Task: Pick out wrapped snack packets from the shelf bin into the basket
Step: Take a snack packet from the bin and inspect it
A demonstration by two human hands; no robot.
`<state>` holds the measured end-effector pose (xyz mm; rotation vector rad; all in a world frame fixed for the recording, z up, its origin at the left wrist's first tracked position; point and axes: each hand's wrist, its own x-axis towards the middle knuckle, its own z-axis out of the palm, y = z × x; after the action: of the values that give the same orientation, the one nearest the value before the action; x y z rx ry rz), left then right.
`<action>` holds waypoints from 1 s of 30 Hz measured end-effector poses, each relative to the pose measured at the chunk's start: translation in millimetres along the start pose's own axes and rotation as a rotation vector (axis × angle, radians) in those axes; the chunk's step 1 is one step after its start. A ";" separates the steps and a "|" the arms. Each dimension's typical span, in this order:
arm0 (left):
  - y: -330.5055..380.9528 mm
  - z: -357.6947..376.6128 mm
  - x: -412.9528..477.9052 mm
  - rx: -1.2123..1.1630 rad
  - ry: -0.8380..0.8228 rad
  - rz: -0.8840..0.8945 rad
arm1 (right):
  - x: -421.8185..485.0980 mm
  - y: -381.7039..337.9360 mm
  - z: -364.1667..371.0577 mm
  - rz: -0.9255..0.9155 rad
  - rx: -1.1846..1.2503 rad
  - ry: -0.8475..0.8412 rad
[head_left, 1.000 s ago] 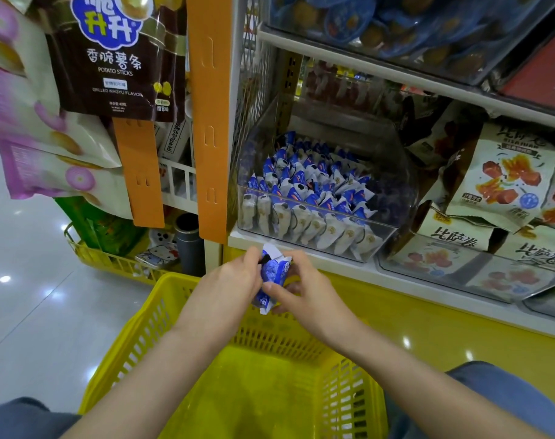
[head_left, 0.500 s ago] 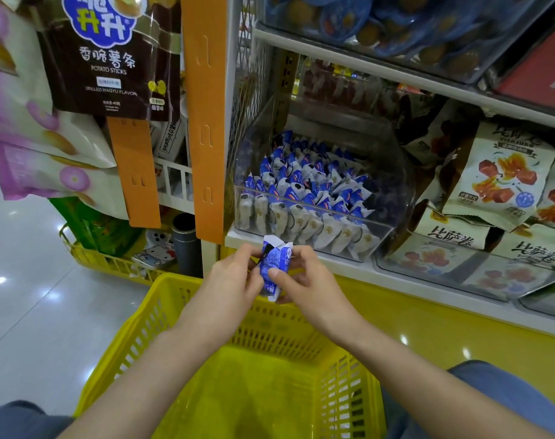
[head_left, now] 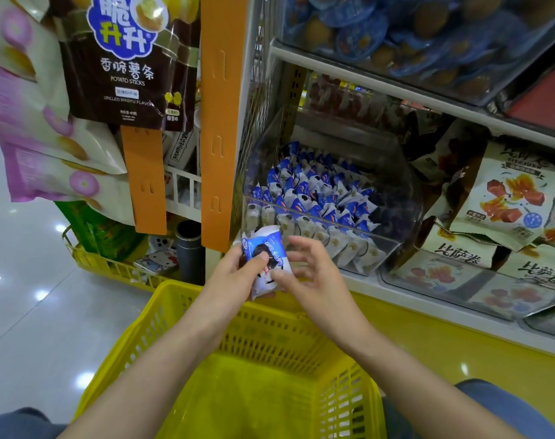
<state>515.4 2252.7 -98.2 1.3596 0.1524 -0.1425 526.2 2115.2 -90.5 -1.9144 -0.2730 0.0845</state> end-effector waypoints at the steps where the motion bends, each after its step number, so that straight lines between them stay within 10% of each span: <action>1: -0.1 -0.7 1.8 -0.004 0.004 -0.003 | 2.2 -1.1 -0.2 0.018 0.030 0.032; 13: 20.4 -21.9 21.7 -0.193 0.032 0.130 | 76.2 -38.2 -22.5 -0.356 -0.276 0.181; 20: 27.1 -25.6 24.8 -0.170 -0.021 0.161 | 173.2 -23.8 -37.2 0.173 -0.666 0.090; 30: 26.8 -30.6 28.7 -0.153 -0.015 0.181 | 199.4 -22.2 -30.3 0.223 -0.911 0.082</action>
<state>547.9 2287.7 -84.1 1.2126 0.0268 0.0111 722.2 2140.6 -44.5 -2.8431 -0.0266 0.0279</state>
